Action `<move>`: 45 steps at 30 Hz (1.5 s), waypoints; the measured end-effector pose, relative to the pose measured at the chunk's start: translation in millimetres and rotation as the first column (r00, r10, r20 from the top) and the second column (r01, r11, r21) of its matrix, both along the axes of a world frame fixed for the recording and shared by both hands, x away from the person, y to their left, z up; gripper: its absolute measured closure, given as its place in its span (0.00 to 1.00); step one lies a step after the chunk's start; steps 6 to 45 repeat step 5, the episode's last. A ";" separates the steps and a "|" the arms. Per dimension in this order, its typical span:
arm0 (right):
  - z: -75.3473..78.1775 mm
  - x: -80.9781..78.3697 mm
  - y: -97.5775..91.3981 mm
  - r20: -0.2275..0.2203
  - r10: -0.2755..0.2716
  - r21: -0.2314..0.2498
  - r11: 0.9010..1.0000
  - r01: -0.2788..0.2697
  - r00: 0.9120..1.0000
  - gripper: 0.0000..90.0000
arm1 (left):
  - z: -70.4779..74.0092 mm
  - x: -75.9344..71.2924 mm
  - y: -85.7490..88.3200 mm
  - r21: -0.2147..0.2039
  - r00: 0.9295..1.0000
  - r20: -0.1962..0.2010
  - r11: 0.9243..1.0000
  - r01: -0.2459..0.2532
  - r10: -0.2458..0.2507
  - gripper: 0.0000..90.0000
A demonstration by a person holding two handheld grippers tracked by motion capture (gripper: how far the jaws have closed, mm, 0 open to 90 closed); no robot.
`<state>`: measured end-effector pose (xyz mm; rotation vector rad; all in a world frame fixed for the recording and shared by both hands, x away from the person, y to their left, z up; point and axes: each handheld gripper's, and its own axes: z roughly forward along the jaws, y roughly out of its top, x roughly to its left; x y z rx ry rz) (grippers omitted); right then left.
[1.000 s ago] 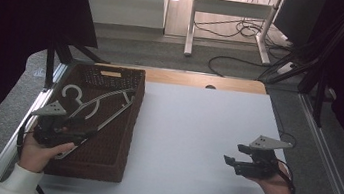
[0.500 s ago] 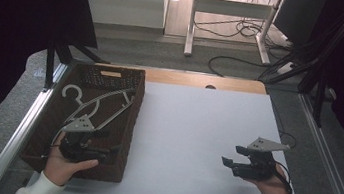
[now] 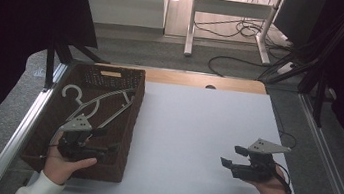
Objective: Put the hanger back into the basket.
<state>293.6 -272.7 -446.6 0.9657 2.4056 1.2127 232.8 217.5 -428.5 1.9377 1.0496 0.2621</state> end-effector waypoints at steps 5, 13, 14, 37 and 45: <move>-1.0 -0.5 1.4 0.004 0.007 -0.007 1.000 -0.007 1.000 0.33 | -0.5 -1.7 -1.2 0.002 1.000 0.006 1.000 -0.009 0.009 0.30; -1.0 -0.5 1.4 0.004 0.007 -0.007 1.000 -0.007 1.000 0.33 | -0.5 -1.7 -1.2 0.002 1.000 0.006 1.000 -0.009 0.009 0.30; -1.0 -0.5 1.4 0.004 0.007 -0.007 1.000 -0.007 1.000 0.33 | -0.5 -1.7 -1.2 0.002 1.000 0.006 1.000 -0.009 0.009 0.30; -1.0 -0.5 1.4 0.004 0.007 -0.007 1.000 -0.007 1.000 0.33 | -0.5 -1.7 -1.2 0.002 1.000 0.006 1.000 -0.009 0.009 0.30; -1.0 -0.5 1.4 0.004 0.007 -0.007 1.000 -0.007 1.000 0.33 | -0.5 -1.7 -1.2 0.002 1.000 0.006 1.000 -0.009 0.009 0.30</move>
